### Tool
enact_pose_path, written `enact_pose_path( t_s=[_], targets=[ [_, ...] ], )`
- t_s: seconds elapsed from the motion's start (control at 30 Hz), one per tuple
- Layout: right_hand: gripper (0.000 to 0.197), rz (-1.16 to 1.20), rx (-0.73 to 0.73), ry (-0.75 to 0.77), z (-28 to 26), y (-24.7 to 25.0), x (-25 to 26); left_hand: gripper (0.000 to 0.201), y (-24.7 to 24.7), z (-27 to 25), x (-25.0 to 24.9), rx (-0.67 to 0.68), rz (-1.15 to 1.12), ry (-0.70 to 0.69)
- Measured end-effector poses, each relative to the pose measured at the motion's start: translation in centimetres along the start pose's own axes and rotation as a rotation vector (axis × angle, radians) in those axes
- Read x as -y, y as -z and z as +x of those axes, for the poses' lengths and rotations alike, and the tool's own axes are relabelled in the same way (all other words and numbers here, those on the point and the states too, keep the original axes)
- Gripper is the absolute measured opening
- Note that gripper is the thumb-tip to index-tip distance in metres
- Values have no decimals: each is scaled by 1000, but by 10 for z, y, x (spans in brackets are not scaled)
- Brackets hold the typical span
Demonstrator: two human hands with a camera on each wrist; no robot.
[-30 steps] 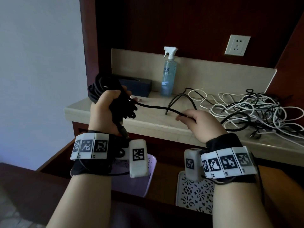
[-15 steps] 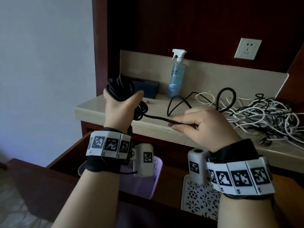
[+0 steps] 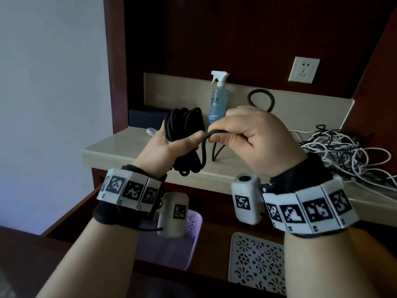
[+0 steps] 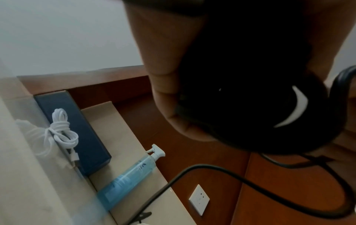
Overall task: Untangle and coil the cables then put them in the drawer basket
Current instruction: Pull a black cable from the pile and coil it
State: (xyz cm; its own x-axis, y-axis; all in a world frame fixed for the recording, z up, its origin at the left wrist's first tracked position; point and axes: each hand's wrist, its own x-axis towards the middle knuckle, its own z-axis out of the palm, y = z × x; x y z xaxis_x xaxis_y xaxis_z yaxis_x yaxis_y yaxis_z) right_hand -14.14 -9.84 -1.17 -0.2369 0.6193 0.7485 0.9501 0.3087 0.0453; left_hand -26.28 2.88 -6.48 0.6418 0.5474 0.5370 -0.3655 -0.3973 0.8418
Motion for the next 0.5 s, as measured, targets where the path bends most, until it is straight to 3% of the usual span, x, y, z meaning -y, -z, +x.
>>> enact_pose_path(
  t_s=[0.2, 0.27, 0.4, 0.5],
  targets=[
    [30, 54, 12, -7, 11, 2, -8, 94, -2, 4, -1, 147, 11, -10],
    [30, 60, 26, 5, 14, 1, -9, 84, -5, 7, -3, 201, 65, 11],
    [28, 59, 28, 27, 22, 0, -8, 34, -9, 10, -10, 241, 163, 32],
    [21, 20, 43, 29, 28, 6, -11, 57, -10, 11, -11, 226, 168, 19]
  ],
)
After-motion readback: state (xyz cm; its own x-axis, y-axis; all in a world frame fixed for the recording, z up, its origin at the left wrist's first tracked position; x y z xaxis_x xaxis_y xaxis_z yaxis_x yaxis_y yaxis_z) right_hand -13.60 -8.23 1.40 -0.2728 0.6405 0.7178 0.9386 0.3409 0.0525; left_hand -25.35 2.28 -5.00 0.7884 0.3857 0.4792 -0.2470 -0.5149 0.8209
